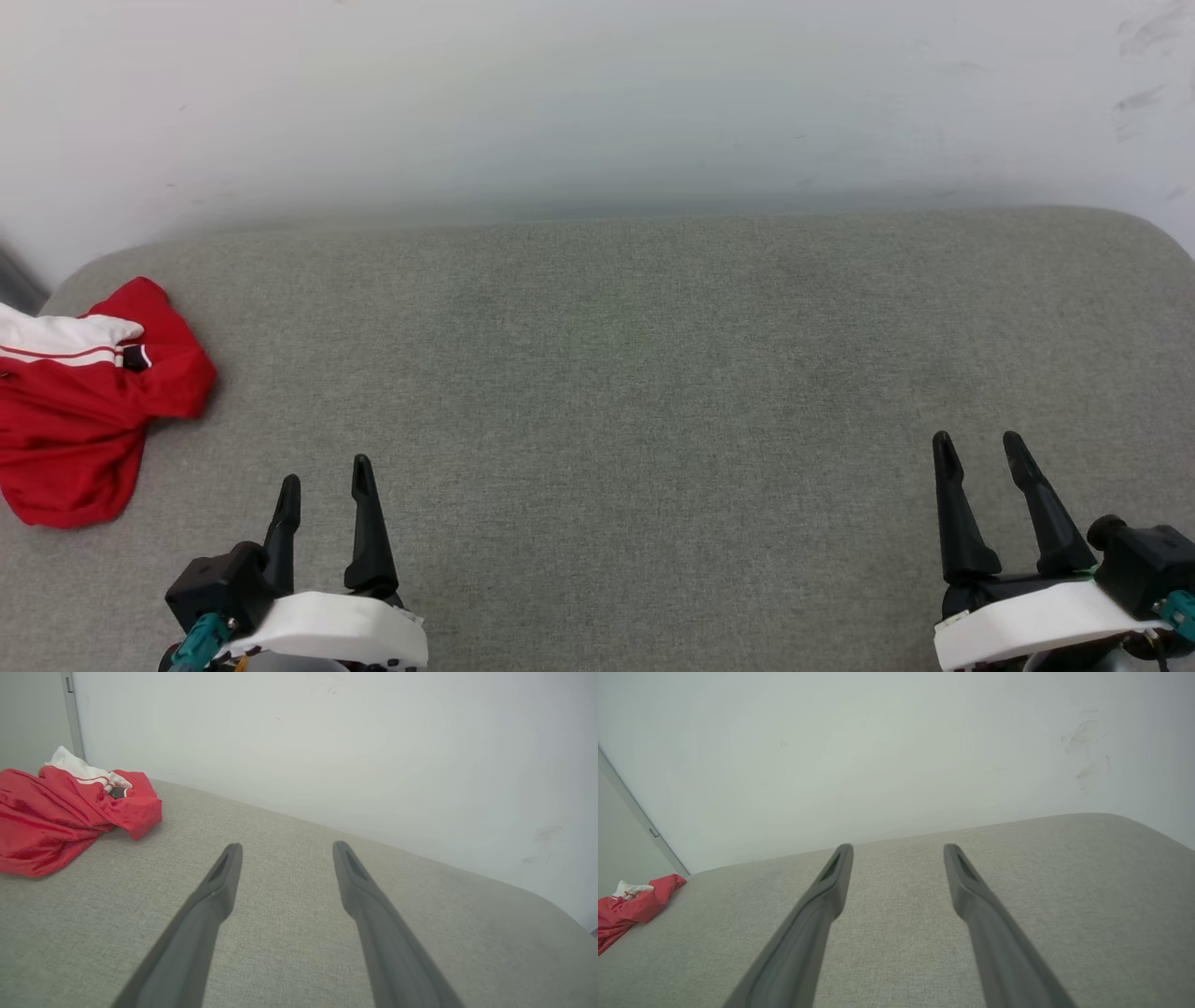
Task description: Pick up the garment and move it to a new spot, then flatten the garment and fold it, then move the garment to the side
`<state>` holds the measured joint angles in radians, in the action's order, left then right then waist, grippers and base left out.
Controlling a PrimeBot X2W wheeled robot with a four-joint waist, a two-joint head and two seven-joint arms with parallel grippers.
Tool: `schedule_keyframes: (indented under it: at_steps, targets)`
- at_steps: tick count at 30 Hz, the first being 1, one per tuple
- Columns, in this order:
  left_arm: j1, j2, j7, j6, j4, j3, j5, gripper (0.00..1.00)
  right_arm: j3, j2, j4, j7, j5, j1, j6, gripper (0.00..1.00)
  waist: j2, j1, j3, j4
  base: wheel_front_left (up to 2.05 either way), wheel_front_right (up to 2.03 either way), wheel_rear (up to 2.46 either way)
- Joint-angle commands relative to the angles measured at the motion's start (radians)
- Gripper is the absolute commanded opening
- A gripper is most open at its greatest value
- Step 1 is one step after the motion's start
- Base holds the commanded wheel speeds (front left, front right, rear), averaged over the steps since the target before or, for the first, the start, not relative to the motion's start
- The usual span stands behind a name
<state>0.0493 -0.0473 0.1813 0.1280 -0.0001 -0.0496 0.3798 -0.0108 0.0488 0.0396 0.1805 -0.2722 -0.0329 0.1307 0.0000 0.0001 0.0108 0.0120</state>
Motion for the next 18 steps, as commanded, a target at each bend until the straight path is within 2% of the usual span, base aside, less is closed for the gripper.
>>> schedule_keyframes:
  at_steps: [1, 12, 18]
  targets:
    - [0.003, -0.003, 0.012, 0.007, -0.013, -0.003, -0.034, 1.0, 0.001, 0.002, -0.015, 0.012, 0.031, -0.007, 0.0, 1.0, 0.0, 0.0, 0.001, 0.001, 0.0, 0.0, 0.0]
    - [0.012, -0.004, 0.034, 0.019, -0.013, -0.01, -0.118, 1.0, 0.004, 0.002, -0.032, 0.034, 0.116, -0.017, 0.0, 1.0, 0.0, 0.0, 0.002, 0.004, 0.0, 0.0, 0.0]
    - [0.018, -0.004, 0.047, -0.003, -0.021, -0.015, -0.164, 1.0, 0.002, 0.002, -0.044, 0.049, 0.164, -0.028, 0.0, 1.0, 0.0, 0.0, 0.004, 0.004, 0.0, 0.0, 0.0]
